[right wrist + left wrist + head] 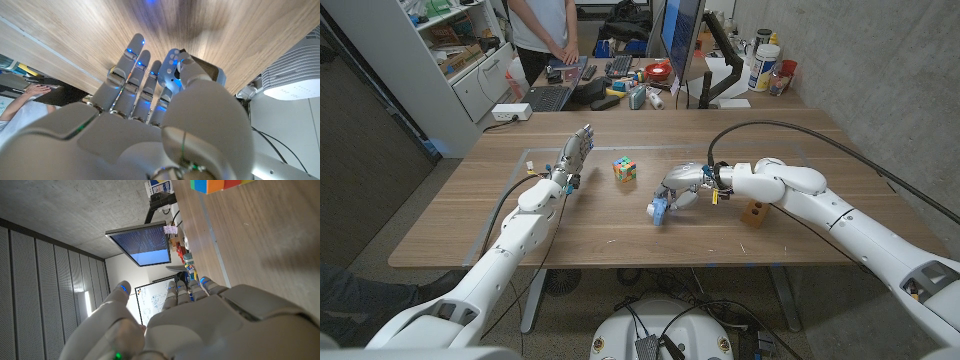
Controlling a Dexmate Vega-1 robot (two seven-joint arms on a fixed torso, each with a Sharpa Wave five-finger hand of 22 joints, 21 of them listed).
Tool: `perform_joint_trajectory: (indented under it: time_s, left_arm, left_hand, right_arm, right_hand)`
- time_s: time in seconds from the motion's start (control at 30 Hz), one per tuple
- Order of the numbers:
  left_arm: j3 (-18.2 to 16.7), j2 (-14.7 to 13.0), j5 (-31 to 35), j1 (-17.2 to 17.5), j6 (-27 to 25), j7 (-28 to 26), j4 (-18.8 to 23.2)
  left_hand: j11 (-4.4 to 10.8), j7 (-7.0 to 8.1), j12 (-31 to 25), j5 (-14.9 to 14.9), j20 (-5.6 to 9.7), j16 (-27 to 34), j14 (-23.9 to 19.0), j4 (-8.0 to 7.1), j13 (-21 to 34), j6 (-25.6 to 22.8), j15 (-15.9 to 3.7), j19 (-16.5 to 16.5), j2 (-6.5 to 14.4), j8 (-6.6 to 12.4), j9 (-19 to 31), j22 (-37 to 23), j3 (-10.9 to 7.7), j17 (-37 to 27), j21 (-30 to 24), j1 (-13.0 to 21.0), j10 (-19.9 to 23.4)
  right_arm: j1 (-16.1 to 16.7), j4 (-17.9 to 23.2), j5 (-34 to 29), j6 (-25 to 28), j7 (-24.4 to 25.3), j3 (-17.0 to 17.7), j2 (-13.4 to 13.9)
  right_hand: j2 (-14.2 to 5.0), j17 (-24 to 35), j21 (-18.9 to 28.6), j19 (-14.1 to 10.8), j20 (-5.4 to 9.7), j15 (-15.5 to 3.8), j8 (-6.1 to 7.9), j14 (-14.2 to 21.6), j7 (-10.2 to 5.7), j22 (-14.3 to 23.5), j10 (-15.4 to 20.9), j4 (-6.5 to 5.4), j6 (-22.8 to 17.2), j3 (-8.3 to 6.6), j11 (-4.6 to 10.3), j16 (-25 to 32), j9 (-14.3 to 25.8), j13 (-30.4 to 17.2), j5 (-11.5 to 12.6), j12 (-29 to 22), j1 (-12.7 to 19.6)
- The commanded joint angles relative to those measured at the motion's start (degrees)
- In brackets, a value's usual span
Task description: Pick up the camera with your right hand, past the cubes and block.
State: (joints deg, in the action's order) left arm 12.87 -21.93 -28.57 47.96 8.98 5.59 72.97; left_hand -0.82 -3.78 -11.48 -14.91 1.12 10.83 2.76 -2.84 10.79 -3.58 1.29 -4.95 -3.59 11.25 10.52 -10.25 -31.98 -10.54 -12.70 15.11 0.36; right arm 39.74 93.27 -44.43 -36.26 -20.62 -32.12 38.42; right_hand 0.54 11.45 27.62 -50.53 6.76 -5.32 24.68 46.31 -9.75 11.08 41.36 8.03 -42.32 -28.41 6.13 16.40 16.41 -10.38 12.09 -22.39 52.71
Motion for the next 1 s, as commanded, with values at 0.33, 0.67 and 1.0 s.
perform_joint_trajectory:
  time_s: [0.33,0.67,1.0]
  left_arm:
    - [0.1,0.4,0.1,-1.1,1.4,1.0,-0.6]
    - [0.2,0.2,0.2,-1.1,1.5,1.2,-0.1]
    - [0.1,-0.1,0.2,-1.1,1.5,1.3,0.5]
  left_hand:
    - [0.15,0.00,-0.2,-0.3,-0.13,0.0,0.3,0.10,0.3,-0.1,0.26,-0.1,0.7,0.14,0.3,-0.2,0.26,-0.1,0.2,0.1,-0.3]
    - [0.05,-0.02,-0.2,-0.2,-0.11,0.0,0.3,0.11,0.3,-0.2,0.20,-0.1,0.7,0.15,0.3,-0.2,0.33,-0.1,0.3,0.2,-0.3]
    - [0.15,-0.01,-0.2,-0.2,-0.10,0.0,0.3,0.13,0.3,-0.2,0.28,-0.1,0.7,0.14,0.3,-0.2,0.42,-0.1,0.4,0.2,-0.2]
  right_arm:
    - [1.2,4.5,0.9,2.5,-0.9,2.4,1.0]
    - [1.8,6.7,1.7,3.9,-1.2,4.0,1.5]
    - [2.6,9.5,0.5,5.3,0.4,5.5,1.6]
  right_hand:
    - [-1.09,0.0,0.3,-0.7,5.00,-7.63,-0.34,1.9,-0.66,0.1,0.8,-0.16,-0.7,0.60,0.21,-0.2,0.0,-0.2,-0.4,0.7,0.6]
    - [-1.67,0.1,0.6,-1.3,5.08,-7.78,-0.81,2.8,-0.35,0.1,0.4,-0.08,0.0,0.81,-0.44,-0.4,0.3,-0.2,-0.7,1.6,1.4]
    - [-1.83,0.1,0.8,-1.6,5.07,-7.76,-1.01,4.1,-0.23,0.1,0.9,-0.10,0.0,1.18,-0.76,-0.4,0.4,-0.2,-0.9,1.9,1.6]
